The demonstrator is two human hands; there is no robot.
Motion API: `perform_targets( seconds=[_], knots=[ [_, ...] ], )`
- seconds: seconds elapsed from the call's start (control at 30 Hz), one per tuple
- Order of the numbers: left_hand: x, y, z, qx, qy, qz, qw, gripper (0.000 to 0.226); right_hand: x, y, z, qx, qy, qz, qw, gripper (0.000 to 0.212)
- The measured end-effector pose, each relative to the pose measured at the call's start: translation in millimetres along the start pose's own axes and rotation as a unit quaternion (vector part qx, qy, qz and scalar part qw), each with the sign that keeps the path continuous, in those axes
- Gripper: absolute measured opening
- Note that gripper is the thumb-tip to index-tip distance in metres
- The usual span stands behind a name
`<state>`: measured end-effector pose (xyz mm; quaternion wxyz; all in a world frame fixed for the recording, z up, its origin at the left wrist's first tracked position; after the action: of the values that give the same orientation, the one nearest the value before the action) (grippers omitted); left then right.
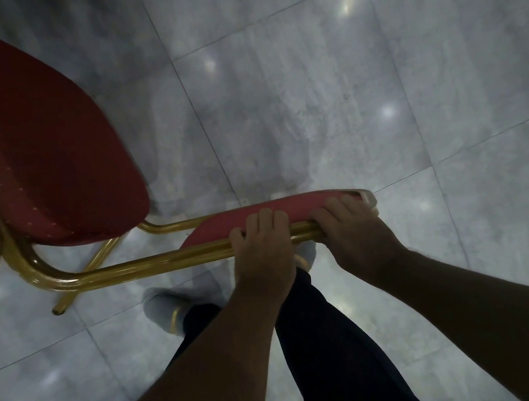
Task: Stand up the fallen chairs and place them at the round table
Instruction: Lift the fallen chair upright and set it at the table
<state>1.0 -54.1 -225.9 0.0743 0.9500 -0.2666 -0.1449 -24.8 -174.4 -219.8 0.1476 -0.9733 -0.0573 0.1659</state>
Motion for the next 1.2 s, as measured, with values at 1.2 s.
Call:
perform_targets(
  seconds=[1.2],
  knots=[
    [-280, -167, -389, -0.279, 0.243, 0.045, 0.928, 0.027, -97, -393, -329, 0.065, 0.169, -0.142, 0.973, 0.032]
  ],
)
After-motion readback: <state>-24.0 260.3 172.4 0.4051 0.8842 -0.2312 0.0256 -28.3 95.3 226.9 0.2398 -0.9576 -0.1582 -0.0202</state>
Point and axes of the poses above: each hand's wrist, its own x-axis towards the middle knuckle, its own z-axis out of the palm, y = z × x, the point moved 9 cm from there along x, towards the middle knuckle, and after that the axes turned 5 degrees about z, right-handed, at the moved point
